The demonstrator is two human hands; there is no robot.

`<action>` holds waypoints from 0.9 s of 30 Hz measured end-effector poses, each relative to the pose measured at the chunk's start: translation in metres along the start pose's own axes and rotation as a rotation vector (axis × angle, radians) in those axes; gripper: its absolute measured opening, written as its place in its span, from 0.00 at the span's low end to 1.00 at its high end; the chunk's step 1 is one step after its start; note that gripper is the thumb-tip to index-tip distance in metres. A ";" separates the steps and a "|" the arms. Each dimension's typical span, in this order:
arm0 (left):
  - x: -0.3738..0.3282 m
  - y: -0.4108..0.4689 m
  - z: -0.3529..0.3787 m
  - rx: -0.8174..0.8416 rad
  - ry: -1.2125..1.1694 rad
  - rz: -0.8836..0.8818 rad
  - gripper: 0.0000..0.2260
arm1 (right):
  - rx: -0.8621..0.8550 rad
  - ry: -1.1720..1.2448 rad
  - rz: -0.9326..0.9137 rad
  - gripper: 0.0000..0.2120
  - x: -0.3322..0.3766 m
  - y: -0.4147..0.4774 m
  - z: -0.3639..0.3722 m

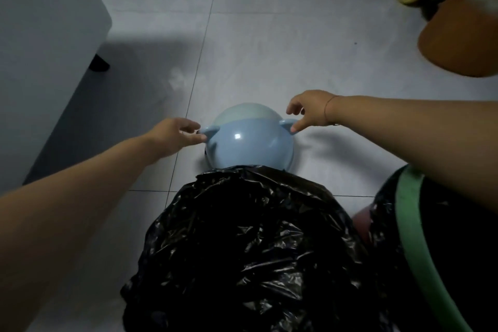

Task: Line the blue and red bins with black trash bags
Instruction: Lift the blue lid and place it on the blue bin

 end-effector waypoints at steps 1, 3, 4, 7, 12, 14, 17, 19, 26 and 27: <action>0.003 0.003 0.001 -0.019 -0.001 0.016 0.18 | 0.003 -0.027 0.007 0.22 -0.002 0.006 0.003; 0.005 0.008 0.003 -0.062 0.010 0.047 0.13 | -0.007 -0.079 0.021 0.16 -0.006 0.013 0.007; 0.005 0.010 0.004 -0.085 0.034 0.063 0.11 | -0.020 -0.103 0.024 0.13 -0.006 0.015 0.009; -0.002 0.011 0.003 -0.125 0.134 0.110 0.09 | -0.068 -0.140 0.016 0.12 -0.004 0.016 0.011; -0.026 0.005 -0.019 -0.189 0.090 0.130 0.07 | -0.210 -0.113 -0.024 0.09 0.003 -0.005 -0.028; -0.047 -0.002 -0.044 -0.244 -0.017 0.145 0.04 | -0.346 -0.055 -0.052 0.09 0.008 -0.025 -0.066; -0.094 -0.024 -0.083 -0.285 -0.198 0.217 0.07 | -0.550 0.089 -0.104 0.09 0.015 -0.072 -0.128; -0.128 -0.048 -0.107 -0.290 -0.320 0.274 0.09 | -0.623 0.138 -0.131 0.09 0.021 -0.110 -0.161; -0.194 -0.180 -0.154 -0.304 -0.473 0.380 0.08 | -0.596 0.321 -0.238 0.09 0.043 -0.250 -0.198; -0.194 -0.199 -0.150 -0.283 -0.467 0.375 0.07 | -0.558 0.344 -0.250 0.07 0.045 -0.266 -0.191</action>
Point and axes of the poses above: each hand's wrist, its own y-axis towards the middle knuckle, its own z-axis out of the palm, x = y × z, the point moved 9 cm from there along y, towards the middle knuckle, and after that the axes turned 9 degrees about z, right-handed, at the moved point
